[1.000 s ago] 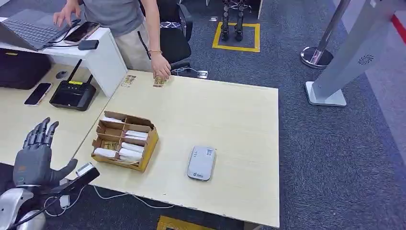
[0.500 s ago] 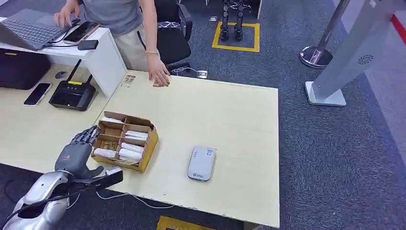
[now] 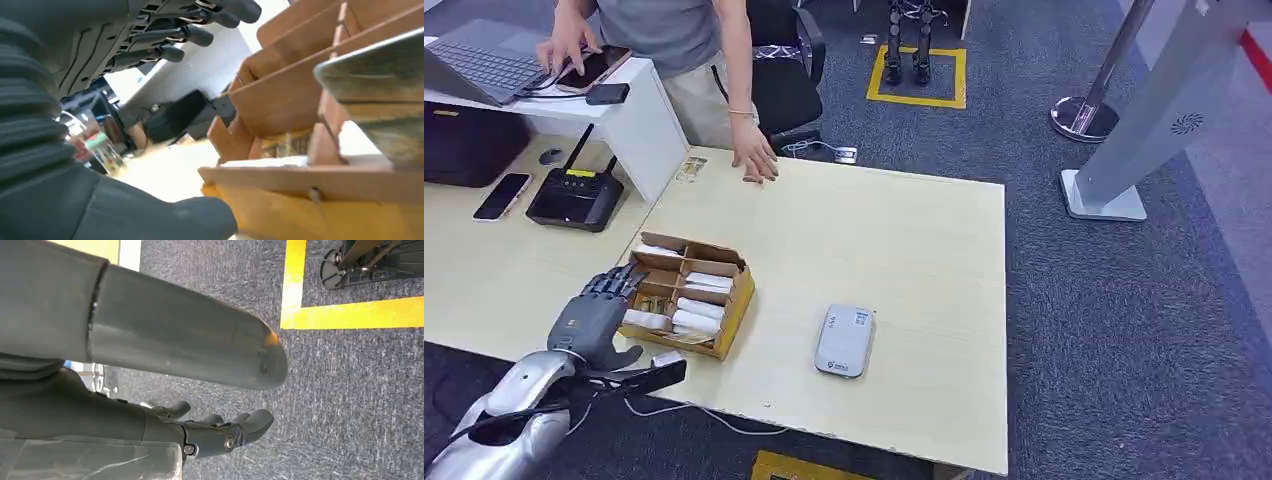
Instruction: Pass the card to the sensor for recognition and then transmit it.
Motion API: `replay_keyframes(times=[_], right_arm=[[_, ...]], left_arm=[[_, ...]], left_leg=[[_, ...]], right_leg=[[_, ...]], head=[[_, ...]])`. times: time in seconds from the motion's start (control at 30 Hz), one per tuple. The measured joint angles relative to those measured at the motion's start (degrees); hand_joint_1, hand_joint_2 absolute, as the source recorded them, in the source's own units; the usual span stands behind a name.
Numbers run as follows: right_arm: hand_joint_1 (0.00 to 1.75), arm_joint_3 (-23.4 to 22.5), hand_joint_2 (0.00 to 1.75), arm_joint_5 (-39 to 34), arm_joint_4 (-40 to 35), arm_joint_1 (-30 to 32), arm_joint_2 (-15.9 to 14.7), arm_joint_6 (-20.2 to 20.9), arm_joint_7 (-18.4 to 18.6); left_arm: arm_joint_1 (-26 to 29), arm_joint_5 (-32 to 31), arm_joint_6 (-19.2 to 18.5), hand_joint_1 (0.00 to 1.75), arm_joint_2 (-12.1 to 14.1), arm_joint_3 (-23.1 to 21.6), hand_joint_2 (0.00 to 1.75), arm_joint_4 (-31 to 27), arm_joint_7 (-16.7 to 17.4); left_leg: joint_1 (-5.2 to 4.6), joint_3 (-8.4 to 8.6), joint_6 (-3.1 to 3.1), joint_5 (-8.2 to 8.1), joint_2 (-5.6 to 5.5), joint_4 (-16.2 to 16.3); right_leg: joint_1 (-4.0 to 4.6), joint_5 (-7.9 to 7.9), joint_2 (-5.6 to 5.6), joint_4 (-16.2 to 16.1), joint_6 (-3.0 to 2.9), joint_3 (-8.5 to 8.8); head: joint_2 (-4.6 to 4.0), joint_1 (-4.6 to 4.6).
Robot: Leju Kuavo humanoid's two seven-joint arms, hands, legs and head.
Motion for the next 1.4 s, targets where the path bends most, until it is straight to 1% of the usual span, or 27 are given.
replay_keyframes(times=[0.17,0.33,0.47,0.9,1.17,1.4], right_arm=[[0.0,0.09,0.0,0.0,0.0,-0.02,0.0,0.0,-0.22],[0.0,0.2,0.0,-0.02,0.0,-0.02,0.0,0.0,-0.31],[0.0,0.46,0.0,-0.37,0.0,-0.01,0.0,-0.02,-0.24],[0.0,0.7,0.0,-1.11,0.0,-0.02,0.0,-0.04,-0.77],[0.0,1.12,0.0,-1.2,0.09,-0.02,0.0,-0.09,-0.9],[0.0,1.14,0.0,-1.18,0.22,-0.02,0.0,-0.09,-0.72]], left_arm=[[0.03,-4.56,3.67,0.0,-0.13,-0.98,1.75,0.0,1.24],[0.33,-8.52,5.79,0.0,-0.61,-1.86,1.75,-0.35,2.62],[1.0,-10.07,6.42,0.0,-1.09,-3.06,1.75,-1.16,2.88],[1.24,-10.99,6.29,0.0,-2.03,-9.0,1.75,-2.95,2.91],[1.15,-11.06,6.38,0.0,-2.05,-10.08,1.75,-3.04,3.87],[1.01,-11.1,6.31,0.0,-2.05,-10.69,1.75,-3.04,4.0]], left_leg=[[0.0,0.0,0.0,0.0,0.0,0.0],[-0.01,0.0,0.0,0.0,0.0,0.0],[-0.01,0.0,0.0,0.0,-0.01,0.0],[0.0,0.0,0.0,0.0,-0.01,0.0],[0.0,0.0,0.0,0.0,0.0,0.0],[0.0,0.0,0.0,0.0,-0.01,0.0]], right_leg=[[0.0,0.0,-0.01,0.0,0.0,0.01],[0.0,0.0,0.0,0.0,0.0,0.01],[0.0,0.0,-0.01,0.0,0.0,0.0],[0.0,0.0,-0.01,0.0,0.0,0.01],[0.0,0.0,-0.01,0.0,0.0,0.0],[0.0,0.0,-0.01,0.0,0.0,0.0]], head=[[0.0,0.0],[0.0,-0.02],[0.0,-0.02],[0.0,0.0],[0.0,-0.02],[0.0,0.0]])
